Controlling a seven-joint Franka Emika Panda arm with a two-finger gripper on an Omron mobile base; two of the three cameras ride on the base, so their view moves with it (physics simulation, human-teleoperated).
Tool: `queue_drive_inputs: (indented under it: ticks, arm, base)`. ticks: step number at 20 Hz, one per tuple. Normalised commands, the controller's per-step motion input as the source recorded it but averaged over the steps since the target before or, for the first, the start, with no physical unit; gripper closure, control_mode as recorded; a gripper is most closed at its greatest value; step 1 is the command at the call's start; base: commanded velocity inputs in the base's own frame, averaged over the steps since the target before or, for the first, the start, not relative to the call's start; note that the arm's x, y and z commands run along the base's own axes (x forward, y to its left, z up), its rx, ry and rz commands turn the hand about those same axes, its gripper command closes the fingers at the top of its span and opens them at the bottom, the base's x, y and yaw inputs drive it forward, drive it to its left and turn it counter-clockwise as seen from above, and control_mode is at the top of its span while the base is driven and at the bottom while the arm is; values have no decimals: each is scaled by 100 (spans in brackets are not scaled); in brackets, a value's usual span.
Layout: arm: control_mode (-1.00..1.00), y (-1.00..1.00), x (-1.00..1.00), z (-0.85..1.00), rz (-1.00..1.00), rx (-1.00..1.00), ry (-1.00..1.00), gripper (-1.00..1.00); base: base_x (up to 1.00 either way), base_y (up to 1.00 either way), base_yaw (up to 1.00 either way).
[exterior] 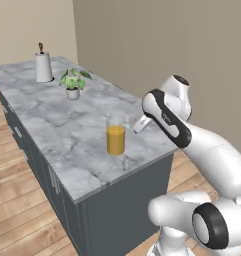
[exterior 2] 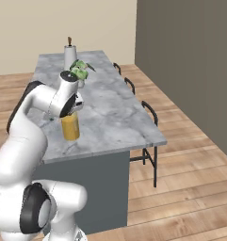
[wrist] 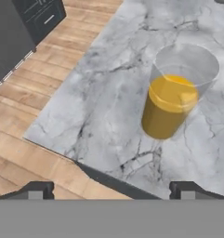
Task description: Place the pitcher and cup on the dining counter for serving.
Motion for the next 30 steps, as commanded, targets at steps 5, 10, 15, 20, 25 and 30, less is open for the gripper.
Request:
queue_drive_inputs:
  ticks: [5, 10, 15, 20, 25, 30]
  arm:
    - [-100, -8, -68, 26, -13, 0, -6, -100]
    - [-100, 0, -7, 4, -3, 0, 0, -100]
    - [100, 0, 0, 0, 0, 0, 0, -100]
    - [100, 0, 0, 0, 0, 0, 0, -100]
    - [100, 0, 0, 0, 0, 0, 0, -100]
    - [100, 0, 0, 0, 0, 0, 0, -100]
  base:
    - [0, 0, 0]
    - [0, 0, 0]
    - [-3, 0, -3]
    - [-38, 4, -39]
    - [-77, 2, -74]
    - [-70, 16, -85]
